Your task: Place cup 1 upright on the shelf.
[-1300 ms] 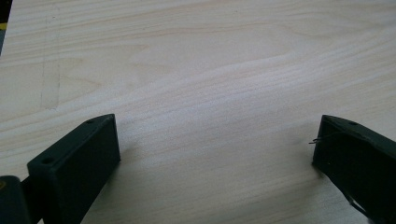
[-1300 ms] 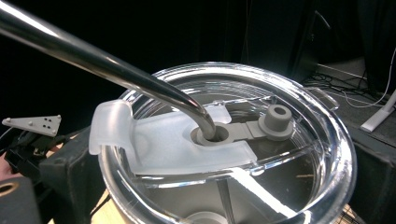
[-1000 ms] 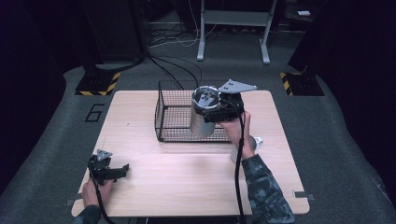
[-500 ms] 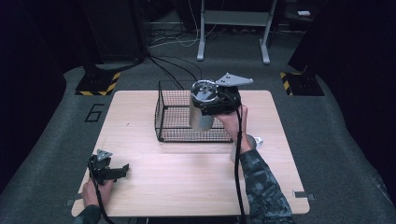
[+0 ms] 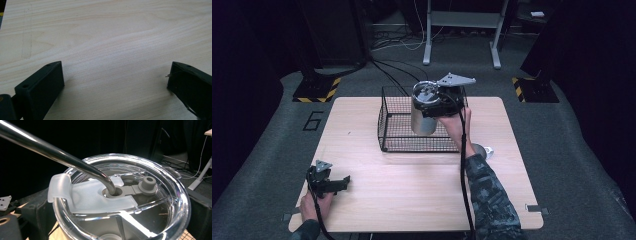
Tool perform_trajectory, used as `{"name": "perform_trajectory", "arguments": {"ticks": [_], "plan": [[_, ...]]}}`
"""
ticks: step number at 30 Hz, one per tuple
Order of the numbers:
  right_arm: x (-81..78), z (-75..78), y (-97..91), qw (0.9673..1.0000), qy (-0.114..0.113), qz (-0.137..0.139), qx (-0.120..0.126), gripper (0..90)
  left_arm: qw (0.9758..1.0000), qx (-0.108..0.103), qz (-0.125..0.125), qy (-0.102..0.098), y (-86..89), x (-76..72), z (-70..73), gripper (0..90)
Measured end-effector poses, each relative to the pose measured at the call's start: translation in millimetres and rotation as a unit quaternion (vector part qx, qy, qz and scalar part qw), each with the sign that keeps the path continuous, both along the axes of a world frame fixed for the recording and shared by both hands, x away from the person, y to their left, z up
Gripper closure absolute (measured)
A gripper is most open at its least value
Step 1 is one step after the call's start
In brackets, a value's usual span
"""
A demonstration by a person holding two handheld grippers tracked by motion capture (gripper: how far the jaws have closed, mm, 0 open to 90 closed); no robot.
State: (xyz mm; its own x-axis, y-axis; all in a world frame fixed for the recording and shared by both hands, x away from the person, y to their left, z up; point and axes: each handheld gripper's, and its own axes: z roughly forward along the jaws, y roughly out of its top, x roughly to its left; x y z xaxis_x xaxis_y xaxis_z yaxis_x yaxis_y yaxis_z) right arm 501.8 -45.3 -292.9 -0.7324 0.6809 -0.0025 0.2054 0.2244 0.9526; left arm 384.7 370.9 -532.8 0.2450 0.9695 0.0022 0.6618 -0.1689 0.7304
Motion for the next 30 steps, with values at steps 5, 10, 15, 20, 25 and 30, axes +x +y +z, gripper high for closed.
{"name": "perform_trajectory", "arguments": {"ticks": [5, 10, 15, 20, 25, 30], "plan": [[5.7, -1.4, 6.4, 1.0000, 0.005, 0.001, -0.002, 3.7, 1.0000, 0.000, 0.000, 0.000, 0.0, 0.0, 0.0, 0.4], [11.7, -3.3, 10.8, 1.0000, 0.002, 0.001, -0.006, 3.6, 1.0000, 0.000, 0.001, -0.002, -0.2, 0.1, -0.3, 0.5], [17.0, -5.8, 12.3, 1.0000, 0.004, -0.003, -0.008, 3.6, 1.0000, 0.000, 0.001, -0.002, -0.2, 0.1, -0.3, 0.4], [24.6, -10.0, 14.0, 0.9998, 0.007, -0.011, -0.012, 3.6, 1.0000, 0.000, 0.001, -0.003, -0.2, 0.1, -0.4, 0.4], [29.0, -12.8, 15.5, 0.9998, 0.004, -0.012, -0.014, 3.6, 1.0000, 0.000, 0.001, -0.003, -0.2, 0.1, -0.4, 0.5], [32.4, -16.0, 18.2, 0.9997, 0.007, -0.020, -0.014, 3.6, 1.0000, 0.000, 0.001, -0.003, -0.3, 0.1, -0.5, 0.5]]}}
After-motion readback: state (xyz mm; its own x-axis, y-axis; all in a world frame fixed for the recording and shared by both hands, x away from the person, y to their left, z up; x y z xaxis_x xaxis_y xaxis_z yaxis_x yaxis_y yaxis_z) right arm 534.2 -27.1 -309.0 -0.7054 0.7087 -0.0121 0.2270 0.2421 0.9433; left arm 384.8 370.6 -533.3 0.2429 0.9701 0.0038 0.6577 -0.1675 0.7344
